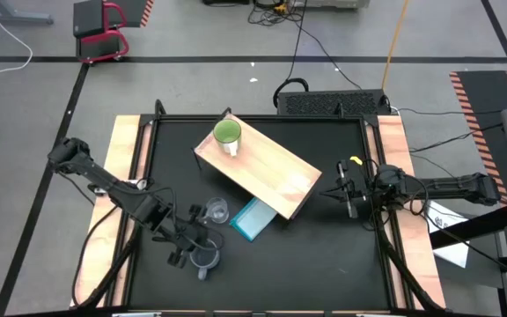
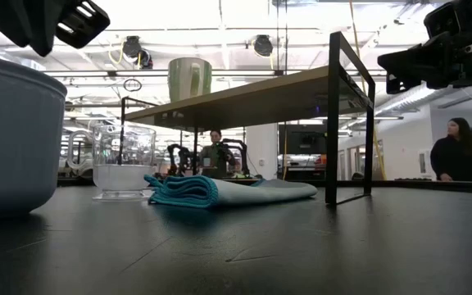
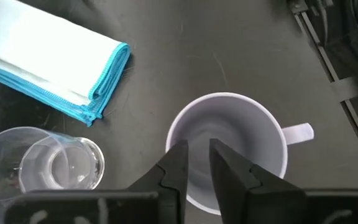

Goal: Stack small to large cups/mugs on shelf
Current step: Put the blue mug on the shelf

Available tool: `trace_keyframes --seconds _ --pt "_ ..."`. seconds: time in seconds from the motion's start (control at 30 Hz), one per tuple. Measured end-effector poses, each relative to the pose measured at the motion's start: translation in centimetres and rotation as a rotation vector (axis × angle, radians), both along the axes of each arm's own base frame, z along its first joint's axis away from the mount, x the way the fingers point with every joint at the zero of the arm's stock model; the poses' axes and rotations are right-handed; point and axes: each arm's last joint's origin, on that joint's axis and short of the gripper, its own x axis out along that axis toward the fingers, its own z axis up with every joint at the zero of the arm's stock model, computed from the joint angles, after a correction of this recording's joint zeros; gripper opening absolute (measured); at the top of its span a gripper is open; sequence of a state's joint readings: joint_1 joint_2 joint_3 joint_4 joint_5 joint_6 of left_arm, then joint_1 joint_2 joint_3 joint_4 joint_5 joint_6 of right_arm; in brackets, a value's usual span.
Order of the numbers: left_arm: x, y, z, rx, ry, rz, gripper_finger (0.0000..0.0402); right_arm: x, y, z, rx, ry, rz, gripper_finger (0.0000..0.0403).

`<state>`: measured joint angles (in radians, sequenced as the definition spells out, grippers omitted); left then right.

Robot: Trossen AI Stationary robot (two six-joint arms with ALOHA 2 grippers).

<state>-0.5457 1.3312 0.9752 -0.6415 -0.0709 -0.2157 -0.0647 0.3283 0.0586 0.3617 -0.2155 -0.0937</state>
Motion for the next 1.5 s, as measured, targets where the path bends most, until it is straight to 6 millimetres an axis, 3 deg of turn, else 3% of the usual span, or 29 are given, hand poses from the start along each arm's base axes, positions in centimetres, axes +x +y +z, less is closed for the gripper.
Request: trace_keyframes --seconds 0.5,0.87,1.5 --pt "0.4 0.7 -0.1 -0.004 0.015 -0.035 0.0146 0.0 0.0 0.0 0.0 0.0 0.0 0.0" --pt "1.1 0.3 -1.4 0.026 0.05 -0.066 0.0147 0.0 0.0 0.0 0.0 0.0 0.0 0.0" --pt "1.0 0.2 -1.5 0.029 0.057 -0.095 0.0147 0.0 0.0 0.0 0.004 0.002 0.0 0.0"
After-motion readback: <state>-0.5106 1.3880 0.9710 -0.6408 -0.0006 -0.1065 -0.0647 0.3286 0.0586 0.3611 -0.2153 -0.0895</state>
